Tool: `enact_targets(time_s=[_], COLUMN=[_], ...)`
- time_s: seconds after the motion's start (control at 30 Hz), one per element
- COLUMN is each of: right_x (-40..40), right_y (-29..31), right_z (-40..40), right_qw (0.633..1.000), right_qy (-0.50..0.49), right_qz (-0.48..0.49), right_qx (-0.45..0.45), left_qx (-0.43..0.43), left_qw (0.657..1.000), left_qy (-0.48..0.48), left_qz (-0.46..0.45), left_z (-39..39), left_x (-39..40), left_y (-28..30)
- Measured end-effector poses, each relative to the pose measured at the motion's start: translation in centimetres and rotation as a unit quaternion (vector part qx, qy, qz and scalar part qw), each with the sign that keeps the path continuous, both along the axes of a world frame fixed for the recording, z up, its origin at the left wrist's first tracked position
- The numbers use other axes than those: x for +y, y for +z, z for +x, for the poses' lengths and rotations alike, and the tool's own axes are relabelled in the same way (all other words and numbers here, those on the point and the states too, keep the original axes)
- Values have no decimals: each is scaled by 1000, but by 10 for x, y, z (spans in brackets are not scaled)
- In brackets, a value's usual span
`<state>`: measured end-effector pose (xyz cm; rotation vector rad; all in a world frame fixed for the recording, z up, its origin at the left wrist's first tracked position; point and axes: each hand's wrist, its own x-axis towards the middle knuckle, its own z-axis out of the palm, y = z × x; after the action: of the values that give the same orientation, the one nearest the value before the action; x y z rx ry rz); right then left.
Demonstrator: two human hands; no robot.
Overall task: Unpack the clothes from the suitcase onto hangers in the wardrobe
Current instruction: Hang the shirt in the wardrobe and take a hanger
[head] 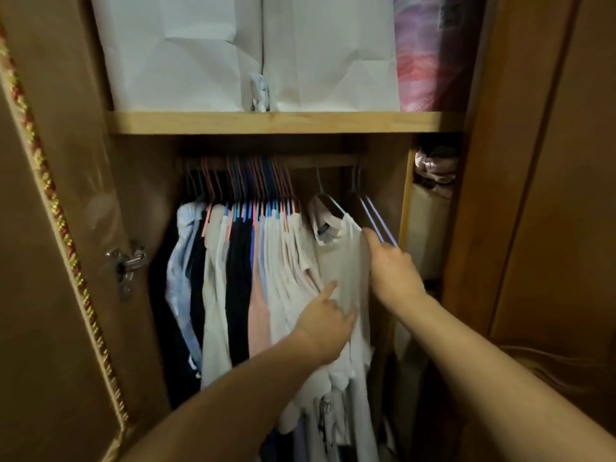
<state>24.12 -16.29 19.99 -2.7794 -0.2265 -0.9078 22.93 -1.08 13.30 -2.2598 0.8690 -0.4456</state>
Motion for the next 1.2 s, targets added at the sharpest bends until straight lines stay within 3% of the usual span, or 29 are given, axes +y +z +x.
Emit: enact_targets(time_s=[0.07, 0.1, 0.2, 0.27, 0.33, 0.43, 0.57, 0.63, 0.7, 0.8, 0.93, 1.0, 1.07, 1.13, 1.2], right_x=[-7, -10, -2, 5, 2, -10, -6, 4, 18, 35, 64, 76, 82, 85, 82], right_y=[2, 1, -10, -32, -54, -85, -125, -144, -169, -195, -183, -169, -159, -151, -143], right_z=[-1, -3, -13, -29, -48, -75, -135, -168, -200, -248, -301, -316, -326, -337, -346], right_qw=[1000, 999, 975, 945, 936, 935, 908, 895, 866, 804, 781, 778, 780, 782, 783], right_qy=[-8, 2, 36, 26, 15, 38, 95, 117, 127, 174, 209, 223, 239, 256, 271], right_qz=[-14, -6, 27, 11, -5, -3, 66, 225, 325, 317, 334, 347, 341, 331, 320], right_qx=[12, 41, 217, 327, 351, 353, 403, 366, 358, 472, 485, 474, 467, 463, 459], left_qx=[25, 45, 94, 106, 97, 90, 62, 48, 37, -41, -274, -349, -315, -206, -154], left_qw=[998, 998, 995, 993, 984, 934, 864, 830, 801, 766, 630, 558, 479, 416, 421], left_qy=[18, 10, 19, 49, 89, 129, 169, 185, 212, 248, 319, 329, 313, 316, 368], left_qz=[59, 35, 18, -15, -120, -320, -470, -523, -559, -591, -653, -677, -757, -828, -815], left_z=[6, 3, -19, -49, -87, -141, -223, -274, -337, -428, -526, -543, -540, -532, -522], left_x=[7, 10, 28, 36, 47, 61, 53, 49, 51, 65, 94, 110, 129, 139, 137], left_y=[-30, -39, -61, -74, -90, -115, -117, -117, -122, -120, -107, -95, -79, -61, -57])
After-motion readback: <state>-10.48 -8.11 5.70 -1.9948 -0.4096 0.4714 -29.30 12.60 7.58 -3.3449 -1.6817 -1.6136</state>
